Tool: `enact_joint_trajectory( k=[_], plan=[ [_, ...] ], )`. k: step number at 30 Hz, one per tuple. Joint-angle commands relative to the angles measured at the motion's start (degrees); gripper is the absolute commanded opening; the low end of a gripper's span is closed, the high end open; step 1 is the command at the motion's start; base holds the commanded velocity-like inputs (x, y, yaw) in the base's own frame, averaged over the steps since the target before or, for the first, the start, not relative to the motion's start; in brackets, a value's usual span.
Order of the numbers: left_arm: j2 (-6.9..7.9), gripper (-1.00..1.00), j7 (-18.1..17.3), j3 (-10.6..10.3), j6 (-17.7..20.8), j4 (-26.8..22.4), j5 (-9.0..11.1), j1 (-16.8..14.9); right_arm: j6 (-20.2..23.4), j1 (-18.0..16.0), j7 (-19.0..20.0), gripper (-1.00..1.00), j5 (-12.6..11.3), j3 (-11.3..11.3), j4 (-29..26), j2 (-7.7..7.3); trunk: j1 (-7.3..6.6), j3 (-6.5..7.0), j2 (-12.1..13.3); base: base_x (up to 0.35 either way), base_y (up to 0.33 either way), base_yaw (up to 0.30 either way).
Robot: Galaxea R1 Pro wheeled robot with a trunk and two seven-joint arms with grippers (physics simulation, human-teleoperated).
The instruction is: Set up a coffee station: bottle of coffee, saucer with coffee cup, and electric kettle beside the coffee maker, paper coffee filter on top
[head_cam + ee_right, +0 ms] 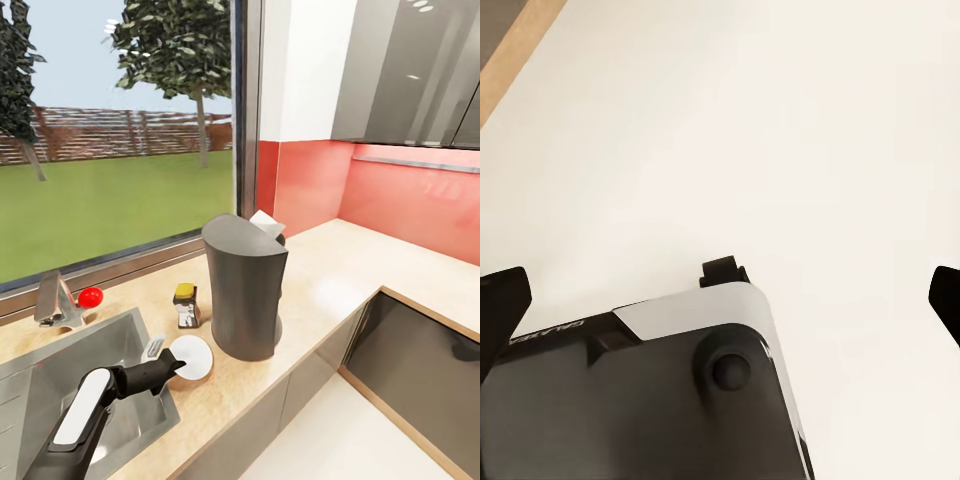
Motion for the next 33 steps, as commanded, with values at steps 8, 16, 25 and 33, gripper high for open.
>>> enact_joint_trajectory(
  k=[8, 16, 25, 33],
  plan=[
    [-0.27, -1.00, 0.53, -0.37, 0.16, -0.05, 0.61, -0.11, 0.10, -0.05, -0.20, 1.00, 0.60, -0.46, -0.01, 0.01, 0.03, -0.12, -0.12, 0.000, 0.000, 0.000],
    [-0.22, -1.00, 0.61, -0.45, 0.16, -0.05, 0.66, -0.14, 0.10, -0.05, -0.20, 1.00, 0.60, -0.46, -0.01, 0.01, 0.03, -0.12, -0.12, 0.051, -0.021, 0.000],
    [-0.10, 1.00, 0.48, 0.05, 0.16, -0.05, 0.70, -0.06, 0.10, -0.05, -0.20, 1.00, 0.60, -0.46, -0.01, 0.01, 0.03, -0.12, -0.12, 0.016, -0.008, 0.000],
    [-0.02, 1.00, 0.54, 0.07, 0.16, -0.05, 0.70, -0.05, 0.10, -0.05, -0.20, 1.00, 0.60, -0.46, -0.01, 0.01, 0.03, -0.12, -0.12, 0.000, 0.000, 0.000]
  ],
)
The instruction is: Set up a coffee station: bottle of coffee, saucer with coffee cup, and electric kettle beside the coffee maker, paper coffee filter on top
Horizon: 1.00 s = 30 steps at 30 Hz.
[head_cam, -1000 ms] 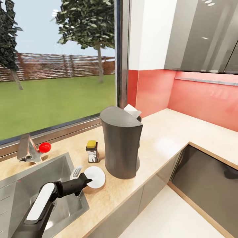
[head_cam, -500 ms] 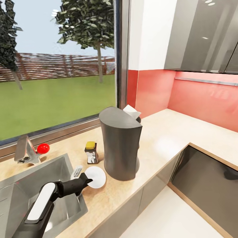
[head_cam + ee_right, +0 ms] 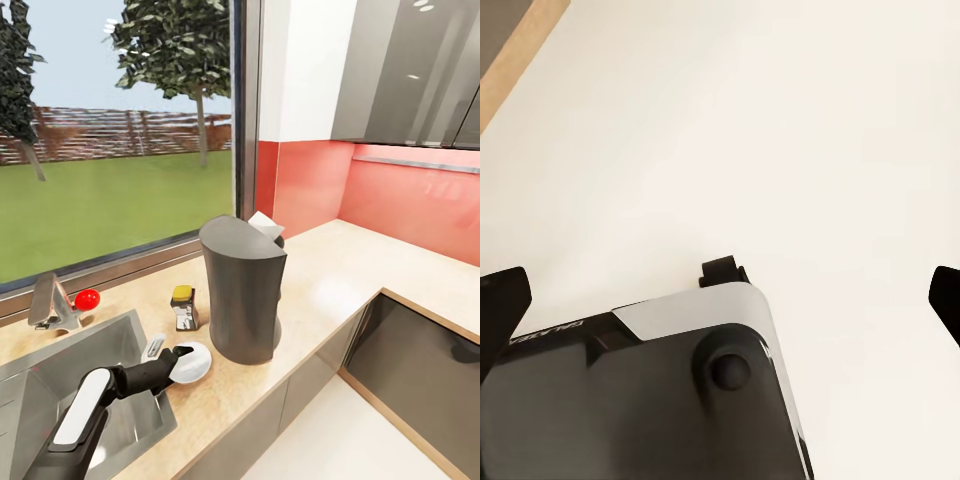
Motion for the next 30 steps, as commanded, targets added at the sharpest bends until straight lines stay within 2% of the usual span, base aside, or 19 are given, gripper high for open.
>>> enact_joint_trajectory(
  k=[1, 9, 30],
  plan=[
    [0.00, 1.00, 0.59, 0.08, 0.15, -0.05, 0.62, -0.05, 0.10, -0.05, -0.14, 1.00, 0.60, -0.46, -0.01, 0.01, 0.03, -0.12, -0.12, 0.000, 0.000, 0.000],
    [0.00, 1.00, 0.63, 0.10, 0.15, -0.05, 0.62, -0.05, 0.10, -0.05, -0.14, 1.00, 0.60, -0.46, -0.01, 0.01, 0.03, -0.12, -0.12, -0.062, 0.000, 0.000],
    [-0.06, 1.00, 0.18, -0.17, 0.30, -0.23, 0.66, -0.07, 0.10, -0.05, -0.14, 1.00, 0.60, -0.46, -0.01, 0.01, 0.03, -0.12, -0.12, -0.303, 0.000, 0.000]
  ],
)
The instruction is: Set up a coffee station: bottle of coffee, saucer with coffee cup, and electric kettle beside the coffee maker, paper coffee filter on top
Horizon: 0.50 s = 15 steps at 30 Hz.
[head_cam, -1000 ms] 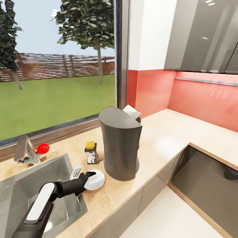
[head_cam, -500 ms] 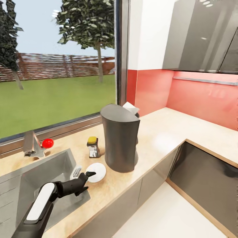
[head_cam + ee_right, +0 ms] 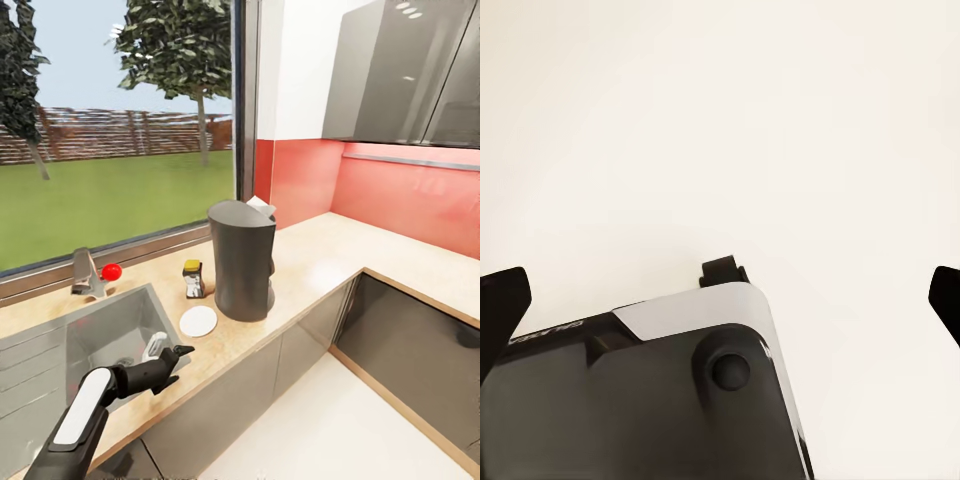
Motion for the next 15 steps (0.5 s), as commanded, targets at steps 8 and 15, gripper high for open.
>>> enact_joint_trajectory(
  k=[8, 15],
  plan=[
    [0.12, 1.00, -2.65, -0.03, 0.95, -0.69, 1.26, -0.79, 0.10, -0.05, -0.12, 1.00, 0.60, -0.45, -0.03, 0.02, 0.02, -0.12, -0.11, -0.034, 0.000, 0.000],
    [0.30, 1.00, -12.46, -0.68, 1.09, -0.66, 0.71, -0.65, 0.10, -0.05, -0.13, 1.00, 0.60, -0.45, -0.06, 0.08, 0.02, -0.12, -0.11, -0.002, 0.000, 0.084]
  ],
)
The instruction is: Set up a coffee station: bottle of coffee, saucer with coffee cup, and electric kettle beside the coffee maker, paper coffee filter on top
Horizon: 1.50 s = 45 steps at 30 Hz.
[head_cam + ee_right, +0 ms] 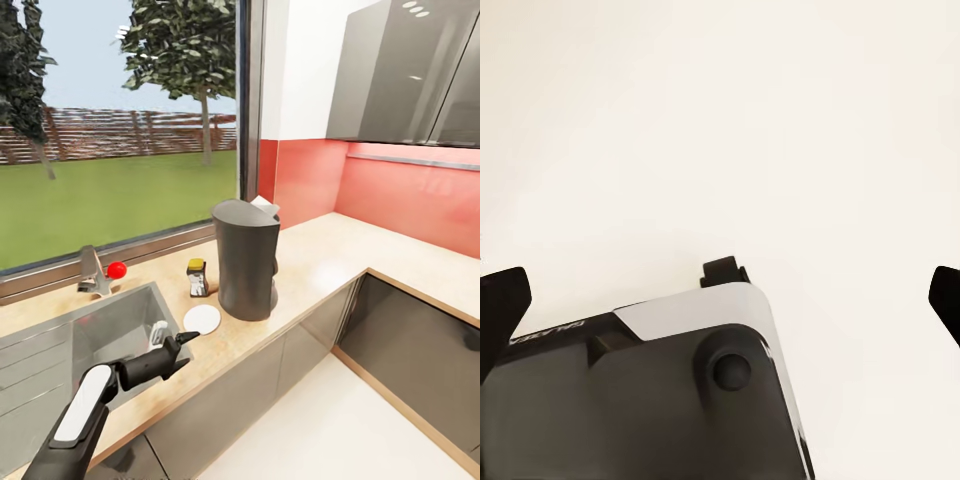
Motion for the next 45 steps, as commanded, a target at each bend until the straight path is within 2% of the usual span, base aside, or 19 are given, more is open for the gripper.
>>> enact_joint_trajectory(
  k=[1, 8, 12, 15, 19, 22, 25, 31, 45],
  plan=[
    [0.17, 1.00, -0.89, -0.03, 0.30, -0.06, 0.53, 0.11, 0.10, -0.05, -0.14, 1.00, 0.60, -0.46, -0.02, 0.01, 0.03, -0.12, -0.12, 0.000, 0.000, 0.227],
    [2.76, 1.00, -8.36, -1.00, 1.34, -0.07, 0.44, 0.53, 0.10, -0.05, -0.14, 1.00, 0.60, -0.46, -0.04, 0.02, 0.03, -0.12, -0.12, 0.000, 0.000, 0.261],
    [3.53, 1.00, -10.23, -2.39, 1.48, -0.04, 0.42, 0.60, 0.10, -0.05, -0.14, 1.00, 0.60, -0.46, -0.03, 0.02, 0.03, -0.12, -0.12, 0.000, 0.000, 0.274],
    [3.70, 1.00, -10.58, -4.36, 1.46, 0.18, 0.38, 0.84, 0.10, -0.05, -0.14, 1.00, 0.60, -0.46, -0.04, 0.02, 0.03, -0.12, -0.12, 0.000, 0.000, 0.275],
    [3.76, 1.00, -10.72, -9.17, 1.44, 0.22, 0.35, 1.54, 0.10, -0.05, -0.14, 1.00, 0.60, -0.46, -0.01, 0.02, 0.03, -0.12, -0.12, -0.005, -0.001, 0.275],
    [3.80, 1.00, -10.76, -11.92, 1.43, 0.11, 0.33, 1.79, 0.10, -0.05, -0.14, 1.00, 0.60, -0.46, 0.02, 0.02, 0.03, -0.12, -0.12, -0.116, -0.057, 0.275],
    [3.84, 1.00, -10.80, -13.42, 1.43, 0.08, 0.33, 1.91, 0.10, -0.05, -0.14, 1.00, 0.60, -0.46, 0.02, 0.02, 0.03, -0.12, -0.12, -0.226, -0.122, 0.275],
    [3.86, 1.00, -10.84, -14.57, 1.43, 0.06, 0.33, 1.99, 0.10, -0.05, -0.14, 1.00, 0.60, -0.46, 0.04, 0.03, 0.03, -0.12, -0.12, -0.270, -0.147, 0.275],
    [3.87, 1.00, -10.84, -14.74, 1.44, -0.03, 0.33, 2.01, 0.10, -0.05, -0.14, 1.00, 0.62, -0.46, 0.04, 0.10, 0.03, -0.12, -0.12, -0.214, -0.109, 0.275]
  ],
)
